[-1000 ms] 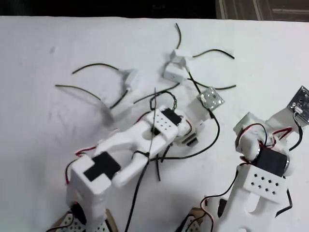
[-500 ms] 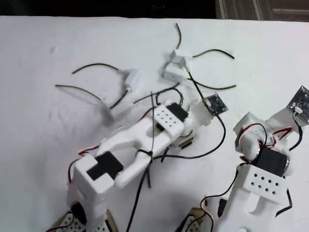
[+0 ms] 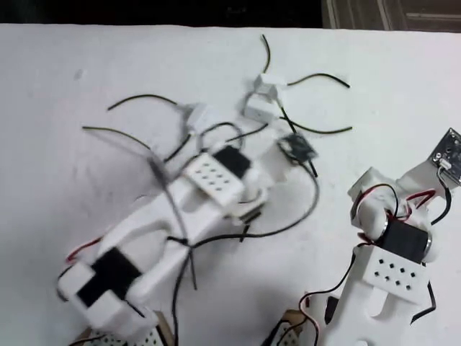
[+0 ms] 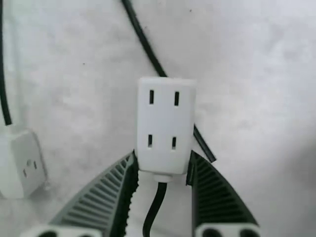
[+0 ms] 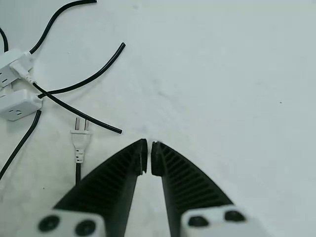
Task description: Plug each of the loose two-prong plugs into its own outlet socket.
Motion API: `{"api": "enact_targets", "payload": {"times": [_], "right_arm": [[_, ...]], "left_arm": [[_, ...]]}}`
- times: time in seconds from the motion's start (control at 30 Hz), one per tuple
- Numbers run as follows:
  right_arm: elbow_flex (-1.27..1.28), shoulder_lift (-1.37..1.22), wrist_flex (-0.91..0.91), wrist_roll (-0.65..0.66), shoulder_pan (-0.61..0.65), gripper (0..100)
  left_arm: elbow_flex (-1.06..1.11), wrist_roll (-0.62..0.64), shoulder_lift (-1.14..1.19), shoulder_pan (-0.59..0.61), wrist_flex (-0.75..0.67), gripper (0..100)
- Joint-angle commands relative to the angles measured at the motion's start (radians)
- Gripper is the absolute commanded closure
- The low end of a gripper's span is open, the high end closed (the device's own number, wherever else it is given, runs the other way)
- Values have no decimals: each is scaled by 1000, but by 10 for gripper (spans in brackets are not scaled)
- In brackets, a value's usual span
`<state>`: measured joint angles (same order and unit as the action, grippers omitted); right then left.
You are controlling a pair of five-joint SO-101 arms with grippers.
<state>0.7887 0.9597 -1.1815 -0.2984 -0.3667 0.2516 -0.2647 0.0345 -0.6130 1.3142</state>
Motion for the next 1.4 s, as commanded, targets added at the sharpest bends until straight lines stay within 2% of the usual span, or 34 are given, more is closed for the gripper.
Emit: {"api": "enact_targets", "payload": {"times": [0.0,0.13,0.27,0.33,0.5,0.7,0.9,1.13,1.37], "right_arm": [[-5,19,-5,0,-2,979],[-3,19,-5,0,-2,979],[-2,19,-7,0,41,979],[-2,19,-7,0,59,979],[-2,18,-5,2,62,979],[0,12,-7,75,64,979],[0,12,-5,80,68,978],[54,18,-4,147,176,978],[57,18,-4,147,188,978]], "left_arm": [[221,-66,-200,111,-115,976],[413,-126,-280,193,-233,946],[502,-127,-303,286,-258,757],[514,-127,-311,323,-258,702],[503,-193,-366,334,-187,694],[482,-186,-539,371,-52,656],[598,-253,-773,421,25,657],[902,-290,-966,466,-149,653],[964,-295,-903,464,-358,653]]}}
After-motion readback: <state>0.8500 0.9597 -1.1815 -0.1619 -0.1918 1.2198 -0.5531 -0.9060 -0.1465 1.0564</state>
